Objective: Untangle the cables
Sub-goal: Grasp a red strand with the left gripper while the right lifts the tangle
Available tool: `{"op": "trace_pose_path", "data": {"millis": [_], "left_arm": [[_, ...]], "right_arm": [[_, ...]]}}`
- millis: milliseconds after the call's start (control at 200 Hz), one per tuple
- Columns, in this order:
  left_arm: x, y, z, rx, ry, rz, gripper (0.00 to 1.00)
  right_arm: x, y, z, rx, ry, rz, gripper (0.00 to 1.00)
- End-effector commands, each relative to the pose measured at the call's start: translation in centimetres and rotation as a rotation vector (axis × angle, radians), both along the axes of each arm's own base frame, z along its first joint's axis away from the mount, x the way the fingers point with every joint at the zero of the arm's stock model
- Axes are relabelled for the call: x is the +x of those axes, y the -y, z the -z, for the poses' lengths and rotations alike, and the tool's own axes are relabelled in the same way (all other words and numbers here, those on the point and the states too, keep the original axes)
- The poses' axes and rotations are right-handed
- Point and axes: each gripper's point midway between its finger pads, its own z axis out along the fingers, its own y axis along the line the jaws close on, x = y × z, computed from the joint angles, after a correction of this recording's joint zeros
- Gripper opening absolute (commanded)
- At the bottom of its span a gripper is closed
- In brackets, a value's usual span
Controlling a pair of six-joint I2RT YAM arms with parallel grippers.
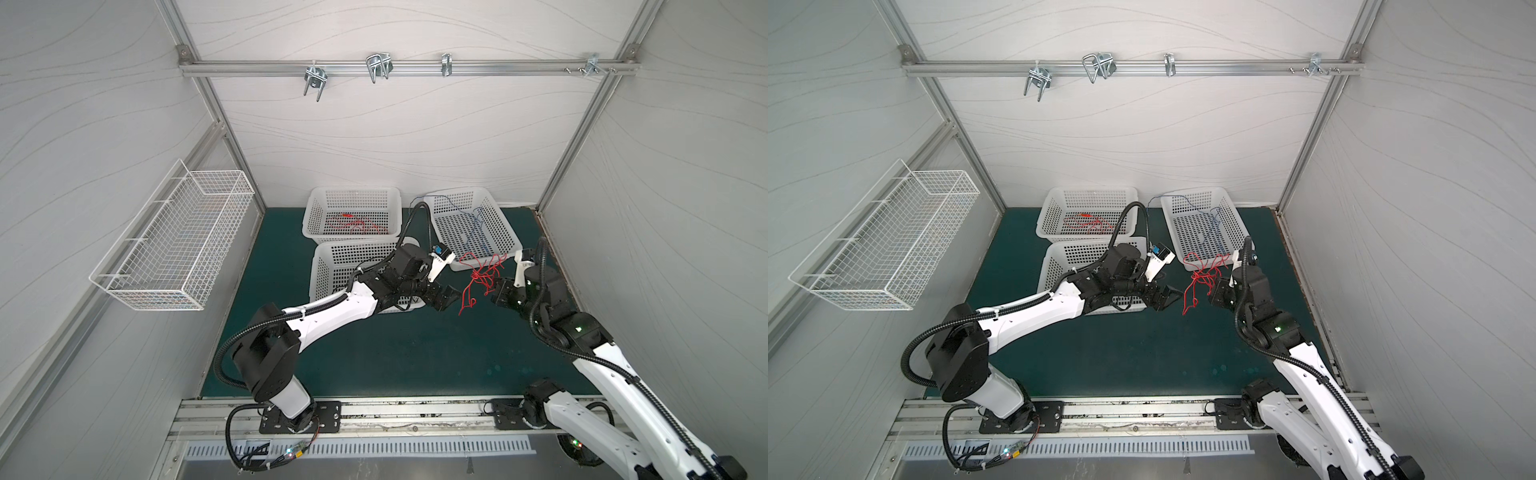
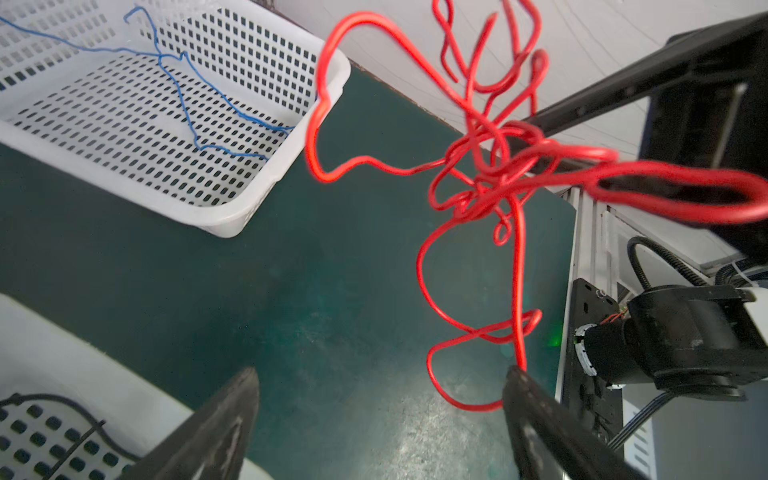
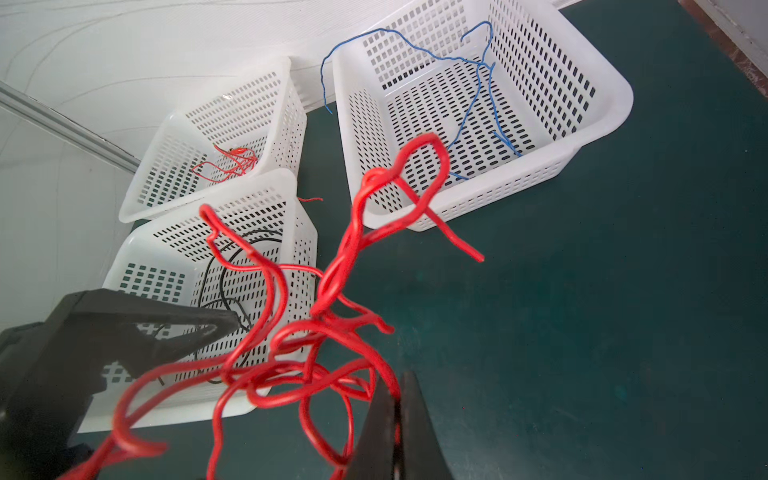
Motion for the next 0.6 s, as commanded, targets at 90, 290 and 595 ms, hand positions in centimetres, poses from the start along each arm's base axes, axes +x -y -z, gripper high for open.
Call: {"op": "trace_pose_path", "data": {"millis": [90, 290, 595], "left_arm": [[-0.4, 2.3, -2.9, -0.105, 0.067, 0.045, 0.90], [-0.4, 2.9, -2.8, -0.110, 0.036, 0.053, 0.88], [-2.0, 1.9, -2.6, -0.051, 0.064, 0.130, 0.95]], "right_arm": [[0.6, -0.5, -0.8, 0.028, 0.015, -0.010, 0.00], [0.4, -0.4, -0.9, 0.030, 0.024, -0.004, 0.00], [-0.3, 1.3, -0.5, -0.036, 0.030, 0.041, 0.00]]}}
